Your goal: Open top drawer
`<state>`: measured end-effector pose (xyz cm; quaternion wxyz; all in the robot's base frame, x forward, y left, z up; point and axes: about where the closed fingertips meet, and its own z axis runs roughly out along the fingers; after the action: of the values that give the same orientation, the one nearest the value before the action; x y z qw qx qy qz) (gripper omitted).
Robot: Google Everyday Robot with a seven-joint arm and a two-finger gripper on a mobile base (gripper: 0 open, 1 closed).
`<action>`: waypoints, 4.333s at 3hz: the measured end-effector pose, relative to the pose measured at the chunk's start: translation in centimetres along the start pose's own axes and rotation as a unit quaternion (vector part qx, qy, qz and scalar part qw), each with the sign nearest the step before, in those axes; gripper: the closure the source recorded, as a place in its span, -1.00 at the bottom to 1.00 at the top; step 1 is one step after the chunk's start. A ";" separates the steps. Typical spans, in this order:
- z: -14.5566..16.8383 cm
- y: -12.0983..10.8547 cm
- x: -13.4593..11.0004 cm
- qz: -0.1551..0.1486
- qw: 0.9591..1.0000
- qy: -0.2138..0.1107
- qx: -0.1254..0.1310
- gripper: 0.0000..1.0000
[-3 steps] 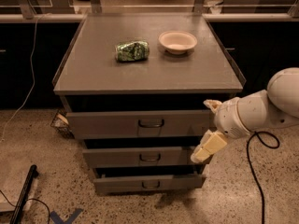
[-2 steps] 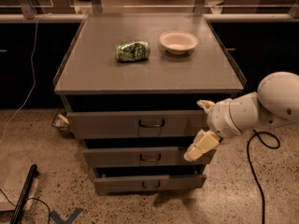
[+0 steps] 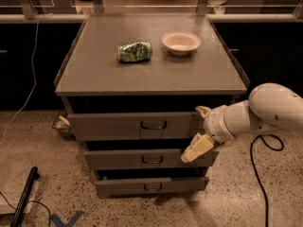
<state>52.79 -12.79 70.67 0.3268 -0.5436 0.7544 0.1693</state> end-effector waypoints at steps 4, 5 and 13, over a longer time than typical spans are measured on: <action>6.7 -4.2 0.8 -0.001 1.000 -0.002 0.015 -1.00; 8.8 -5.1 0.1 -0.014 1.000 0.001 0.020 -1.00; 7.6 -5.3 -1.1 -0.015 1.000 0.001 0.020 1.00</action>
Offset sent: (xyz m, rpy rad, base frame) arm 0.0522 0.0138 -0.0303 -0.0140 -0.0405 -0.0096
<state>60.24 -9.26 66.37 0.3393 -0.5481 0.7497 0.1494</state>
